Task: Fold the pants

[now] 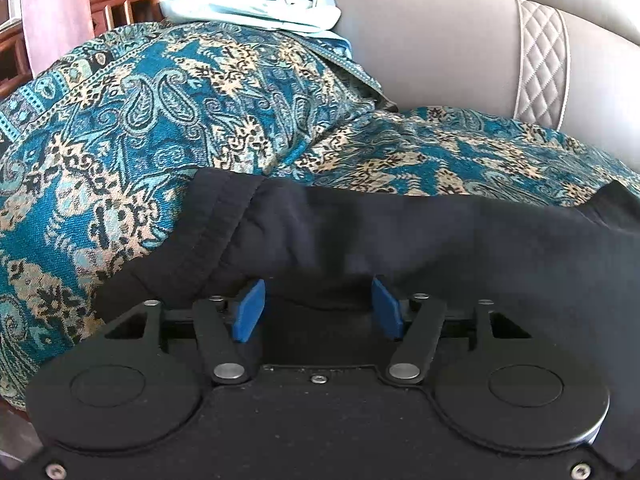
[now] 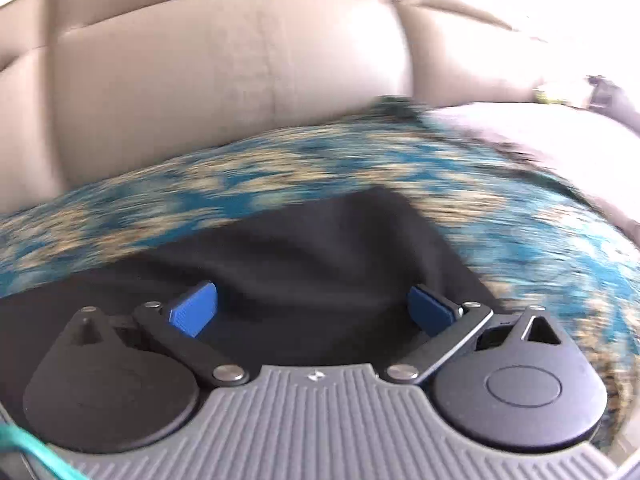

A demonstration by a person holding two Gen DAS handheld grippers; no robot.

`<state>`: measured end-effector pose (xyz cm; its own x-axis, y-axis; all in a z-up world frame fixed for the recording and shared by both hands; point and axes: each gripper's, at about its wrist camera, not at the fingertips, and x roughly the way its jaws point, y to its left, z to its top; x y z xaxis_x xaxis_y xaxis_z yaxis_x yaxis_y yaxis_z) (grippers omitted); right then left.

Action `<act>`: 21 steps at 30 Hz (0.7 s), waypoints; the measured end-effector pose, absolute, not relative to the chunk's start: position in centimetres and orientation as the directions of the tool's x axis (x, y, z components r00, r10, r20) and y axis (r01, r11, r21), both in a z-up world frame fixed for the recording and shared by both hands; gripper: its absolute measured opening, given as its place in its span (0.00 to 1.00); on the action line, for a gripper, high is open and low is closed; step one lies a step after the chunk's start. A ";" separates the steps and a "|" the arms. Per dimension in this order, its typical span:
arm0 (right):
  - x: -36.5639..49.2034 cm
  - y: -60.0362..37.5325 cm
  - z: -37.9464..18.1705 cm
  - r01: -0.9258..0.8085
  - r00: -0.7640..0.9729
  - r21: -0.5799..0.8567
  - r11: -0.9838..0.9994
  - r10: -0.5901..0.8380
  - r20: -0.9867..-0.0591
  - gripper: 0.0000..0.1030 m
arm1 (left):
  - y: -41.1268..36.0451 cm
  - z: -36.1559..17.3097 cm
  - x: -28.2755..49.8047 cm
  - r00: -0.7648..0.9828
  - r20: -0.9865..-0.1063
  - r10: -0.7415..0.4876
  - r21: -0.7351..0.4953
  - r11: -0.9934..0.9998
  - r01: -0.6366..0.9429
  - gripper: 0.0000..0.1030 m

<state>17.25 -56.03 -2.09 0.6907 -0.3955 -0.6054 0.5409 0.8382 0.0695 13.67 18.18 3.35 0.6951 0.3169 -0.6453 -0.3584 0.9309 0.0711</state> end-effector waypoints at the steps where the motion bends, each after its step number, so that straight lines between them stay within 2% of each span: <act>1: 16.5 -57.0 -2.2 0.575 0.681 0.071 0.815 -0.430 -0.592 1.00 | 18.2 3.4 13.7 0.694 -0.647 0.318 0.070 0.930 -0.361 0.60; 4: 15.2 -57.6 -2.1 0.678 0.602 -0.017 0.735 -0.568 -0.562 1.00 | 18.1 3.4 14.0 0.688 -0.645 0.333 0.088 0.926 -0.367 0.63; 9: 12.0 -54.7 -0.3 0.586 0.710 0.041 0.809 -0.487 -0.509 1.00 | 18.4 3.4 14.1 0.687 -0.647 0.330 0.077 0.925 -0.371 0.63; 11: 11.2 -53.1 0.2 0.485 0.777 0.118 0.867 -0.365 -0.513 1.00 | 18.4 3.3 14.1 0.688 -0.647 0.327 0.076 0.926 -0.369 0.64; 13: 10.7 -52.3 0.1 0.342 0.822 0.265 0.902 -0.150 -0.549 1.00 | 18.4 3.3 14.1 0.688 -0.647 0.330 0.083 0.927 -0.366 0.66; 15: 10.5 -51.9 -0.8 0.287 0.805 0.368 0.885 -0.014 -0.594 1.00 | 18.4 3.3 14.1 0.686 -0.645 0.336 0.094 0.926 -0.366 0.70; 18: 9.6 -52.1 -1.1 0.318 0.795 0.357 0.878 -0.042 -0.606 1.00 | 18.7 3.3 14.1 0.687 -0.647 0.330 0.089 0.928 -0.362 0.72; 21: 8.7 -53.9 -1.5 0.458 0.755 0.319 0.830 -0.173 -0.633 1.00 | 18.7 3.2 14.1 0.691 -0.646 0.326 0.085 0.929 -0.359 0.73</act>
